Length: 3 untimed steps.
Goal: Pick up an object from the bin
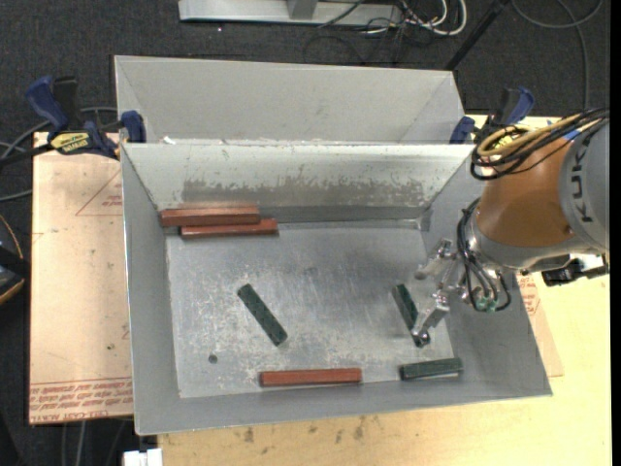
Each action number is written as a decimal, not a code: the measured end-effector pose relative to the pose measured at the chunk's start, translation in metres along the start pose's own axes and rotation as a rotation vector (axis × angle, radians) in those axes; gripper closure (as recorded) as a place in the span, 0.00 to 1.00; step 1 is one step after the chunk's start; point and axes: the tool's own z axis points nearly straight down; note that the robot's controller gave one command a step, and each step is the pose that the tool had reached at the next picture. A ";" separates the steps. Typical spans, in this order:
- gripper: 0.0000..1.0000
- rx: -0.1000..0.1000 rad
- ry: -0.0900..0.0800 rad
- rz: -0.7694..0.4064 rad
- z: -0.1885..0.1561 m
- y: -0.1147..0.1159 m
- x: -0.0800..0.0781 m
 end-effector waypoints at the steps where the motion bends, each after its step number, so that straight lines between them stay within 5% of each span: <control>1: 0.00 0.000 0.001 0.163 0.026 0.001 0.016; 2: 1.00 -0.003 -0.019 0.223 0.029 0.007 0.013; 3: 1.00 -0.003 -0.019 0.223 0.029 0.007 0.013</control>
Offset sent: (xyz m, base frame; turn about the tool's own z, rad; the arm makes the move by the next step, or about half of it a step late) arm -0.0168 0.0119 -0.0365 0.2237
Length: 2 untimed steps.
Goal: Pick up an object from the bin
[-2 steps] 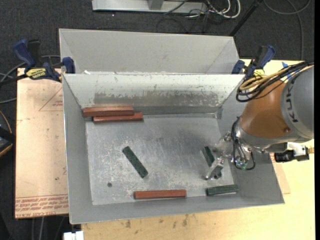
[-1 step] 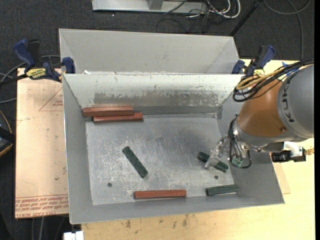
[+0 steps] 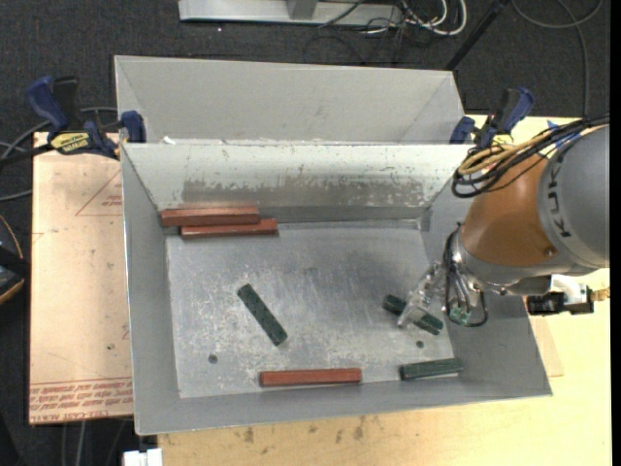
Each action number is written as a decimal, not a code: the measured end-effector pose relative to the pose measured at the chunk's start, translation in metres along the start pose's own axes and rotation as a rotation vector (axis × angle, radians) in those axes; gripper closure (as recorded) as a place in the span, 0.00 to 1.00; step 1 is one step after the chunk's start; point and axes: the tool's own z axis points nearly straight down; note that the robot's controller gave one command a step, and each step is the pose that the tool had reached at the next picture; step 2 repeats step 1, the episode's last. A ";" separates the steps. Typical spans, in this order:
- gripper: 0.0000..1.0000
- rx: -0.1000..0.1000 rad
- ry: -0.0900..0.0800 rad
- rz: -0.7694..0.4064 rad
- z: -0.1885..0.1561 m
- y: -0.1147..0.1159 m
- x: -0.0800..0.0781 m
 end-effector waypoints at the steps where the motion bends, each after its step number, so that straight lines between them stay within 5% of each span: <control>1: 1.00 0.000 0.002 0.000 -0.001 0.000 0.000; 2: 1.00 0.000 0.002 0.000 -0.001 0.000 0.000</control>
Offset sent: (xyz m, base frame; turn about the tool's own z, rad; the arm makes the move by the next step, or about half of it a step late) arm 0.0000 -0.0002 0.0707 -0.0001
